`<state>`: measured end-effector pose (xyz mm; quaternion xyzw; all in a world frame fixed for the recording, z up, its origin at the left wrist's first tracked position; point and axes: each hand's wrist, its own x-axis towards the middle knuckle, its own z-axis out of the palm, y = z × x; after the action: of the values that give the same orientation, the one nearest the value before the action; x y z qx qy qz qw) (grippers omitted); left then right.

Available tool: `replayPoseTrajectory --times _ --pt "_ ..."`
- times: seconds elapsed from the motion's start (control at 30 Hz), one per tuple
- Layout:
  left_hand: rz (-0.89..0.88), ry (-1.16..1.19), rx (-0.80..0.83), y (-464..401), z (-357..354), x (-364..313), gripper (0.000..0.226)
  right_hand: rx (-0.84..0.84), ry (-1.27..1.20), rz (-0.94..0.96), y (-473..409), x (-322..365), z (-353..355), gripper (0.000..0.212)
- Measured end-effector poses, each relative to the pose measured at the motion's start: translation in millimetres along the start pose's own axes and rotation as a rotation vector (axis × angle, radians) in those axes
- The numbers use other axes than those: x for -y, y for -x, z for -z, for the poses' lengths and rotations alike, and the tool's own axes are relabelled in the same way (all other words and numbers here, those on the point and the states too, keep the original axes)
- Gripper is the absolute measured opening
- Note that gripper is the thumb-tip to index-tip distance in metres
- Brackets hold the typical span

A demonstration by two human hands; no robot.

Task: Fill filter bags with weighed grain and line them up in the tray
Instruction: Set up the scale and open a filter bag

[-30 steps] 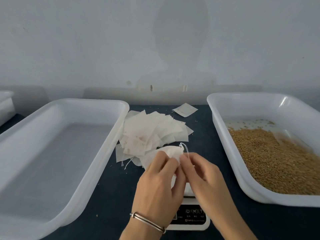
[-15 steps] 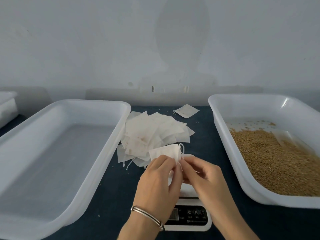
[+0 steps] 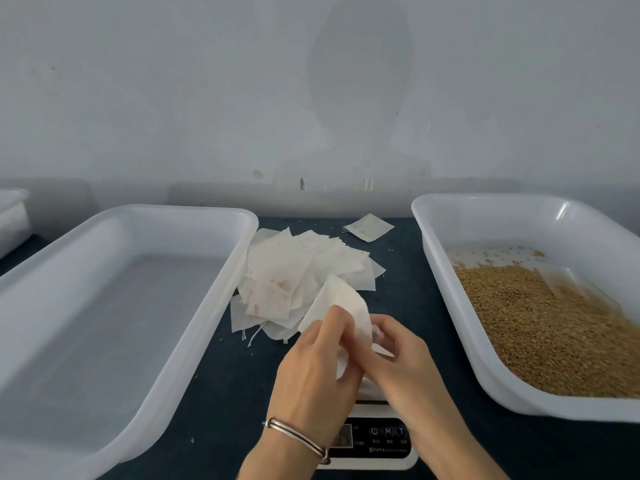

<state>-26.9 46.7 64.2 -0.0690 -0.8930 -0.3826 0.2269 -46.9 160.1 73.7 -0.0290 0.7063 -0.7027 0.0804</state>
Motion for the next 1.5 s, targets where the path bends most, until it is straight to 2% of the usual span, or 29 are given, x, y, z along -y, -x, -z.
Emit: replayPoseTrajectory --times 0.1,0.17,0.3,0.4,0.5,0.63,0.73,0.8,0.87,0.9,0.97,1.03,1.13,1.37,1.43,1.5 --pt "-0.079 -0.135 -0.027 2 1 -1 0.031 0.004 0.041 0.017 1 0 -3 0.007" --pt "-0.066 -0.162 -0.037 2 0 -2 0.035 0.021 0.041 0.036 2 0 -5 0.014" --pt "0.013 -0.059 -0.035 3 -3 -2 0.027 0.054 -0.017 0.019 4 0 -5 0.022" --pt "0.000 -0.029 -0.061 2 0 -2 0.027 0.063 -0.034 0.024 5 3 -2 0.030" --pt "-0.008 -0.095 -0.092 0 4 -7 0.025 0.036 0.214 0.085 5 1 1 0.022" --pt "-0.082 -0.267 -0.063 -2 6 -16 0.031 -0.027 0.539 0.005 2 -2 -1 0.007" --pt "-0.087 -0.316 -0.106 -3 5 -15 0.016 -0.042 0.614 0.023 2 -1 -2 0.017" --pt "-0.089 -0.364 -0.115 -5 7 -14 0.021 -0.067 0.658 0.048 4 1 -3 0.023" --pt "-0.101 -0.381 -0.150 -5 9 -12 0.018 -0.097 0.591 0.069 5 3 -3 0.026" --pt "-0.091 -0.370 -0.163 -6 10 -12 0.017 -0.094 0.516 0.068 6 4 -3 0.025" --pt "-0.087 -0.346 -0.191 -7 11 -14 0.029 -0.080 0.352 0.059 6 7 -4 0.022" --pt "-0.145 -0.360 -0.182 -3 7 -21 0.025 -0.051 0.159 0.021 6 11 -6 0.020" --pt "-0.180 -0.322 -0.131 2 -2 -27 0.034 -0.007 0.043 -0.058 4 15 -8 0.034" --pt "-0.073 -0.343 -0.159 0 7 -20 0.026 0.115 0.277 -0.052 3 13 -3 0.031" --pt "-0.033 -0.309 -0.155 -3 11 -18 0.027 0.107 0.458 -0.002 1 12 1 0.031" --pt "-0.069 -0.222 -0.143 -5 11 -18 0.020 0.112 0.612 0.007 2 11 4 0.036"
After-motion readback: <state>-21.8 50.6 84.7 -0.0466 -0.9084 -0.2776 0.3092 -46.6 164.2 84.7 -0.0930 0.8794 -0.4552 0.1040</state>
